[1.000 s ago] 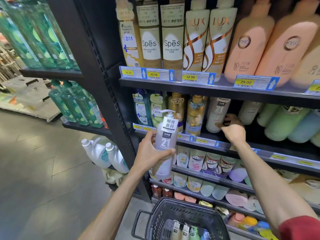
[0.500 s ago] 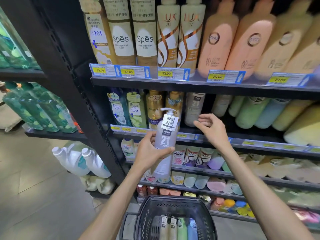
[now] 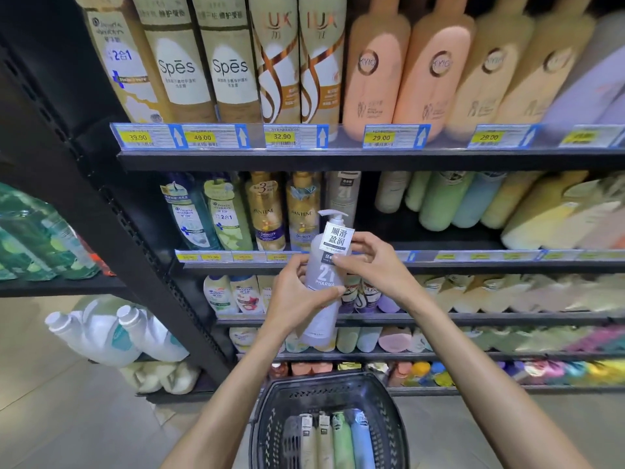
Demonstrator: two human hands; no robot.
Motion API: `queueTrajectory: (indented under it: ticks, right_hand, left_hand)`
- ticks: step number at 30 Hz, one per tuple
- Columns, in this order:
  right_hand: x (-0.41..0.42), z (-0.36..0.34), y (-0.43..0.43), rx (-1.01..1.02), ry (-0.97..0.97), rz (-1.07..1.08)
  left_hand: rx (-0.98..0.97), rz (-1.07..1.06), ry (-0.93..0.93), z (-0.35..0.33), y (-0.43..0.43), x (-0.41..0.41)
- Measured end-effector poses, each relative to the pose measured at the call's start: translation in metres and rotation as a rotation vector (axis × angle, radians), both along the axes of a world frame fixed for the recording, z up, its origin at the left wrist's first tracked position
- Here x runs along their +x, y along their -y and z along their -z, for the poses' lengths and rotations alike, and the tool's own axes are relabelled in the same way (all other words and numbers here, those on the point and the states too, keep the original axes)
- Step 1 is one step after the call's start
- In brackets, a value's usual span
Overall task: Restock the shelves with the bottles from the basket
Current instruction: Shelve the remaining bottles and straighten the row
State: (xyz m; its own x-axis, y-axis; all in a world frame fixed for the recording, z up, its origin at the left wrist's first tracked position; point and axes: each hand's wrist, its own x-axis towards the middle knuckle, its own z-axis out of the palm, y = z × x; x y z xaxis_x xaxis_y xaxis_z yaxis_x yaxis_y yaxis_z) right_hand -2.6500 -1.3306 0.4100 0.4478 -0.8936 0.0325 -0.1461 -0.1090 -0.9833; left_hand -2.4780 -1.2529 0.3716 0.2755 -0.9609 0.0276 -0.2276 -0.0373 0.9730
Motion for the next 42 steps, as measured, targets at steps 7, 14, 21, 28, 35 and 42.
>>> queueTrajectory:
  ticks: [7, 14, 21, 28, 35, 42]
  right_hand:
    - [-0.006, 0.002, -0.003, 0.008, -0.087, 0.042]
    - [-0.013, 0.004, 0.0, -0.034, -0.063, 0.134]
    - [-0.03, 0.002, 0.013, 0.018, 0.099, 0.285]
    - [-0.055, -0.005, 0.036, 0.071, 0.289, 0.531]
    - [-0.052, -0.009, 0.051, 0.079, 0.444, 0.624]
    - [-0.042, -0.011, 0.063, -0.079, 0.3, 0.658]
  left_hand:
    - [0.009, 0.054, 0.018, 0.003, 0.001, -0.015]
    - [0.025, 0.117, 0.051, 0.0, 0.006, -0.019]
    - [-0.02, 0.261, -0.008, -0.004, 0.03, -0.002]
    - [-0.143, -0.03, 0.405, 0.022, 0.04, 0.036]
    - [-0.129, -0.004, 0.893, 0.044, 0.05, 0.037]
    - [-0.199, -0.053, 0.964, 0.056, 0.045, 0.034]
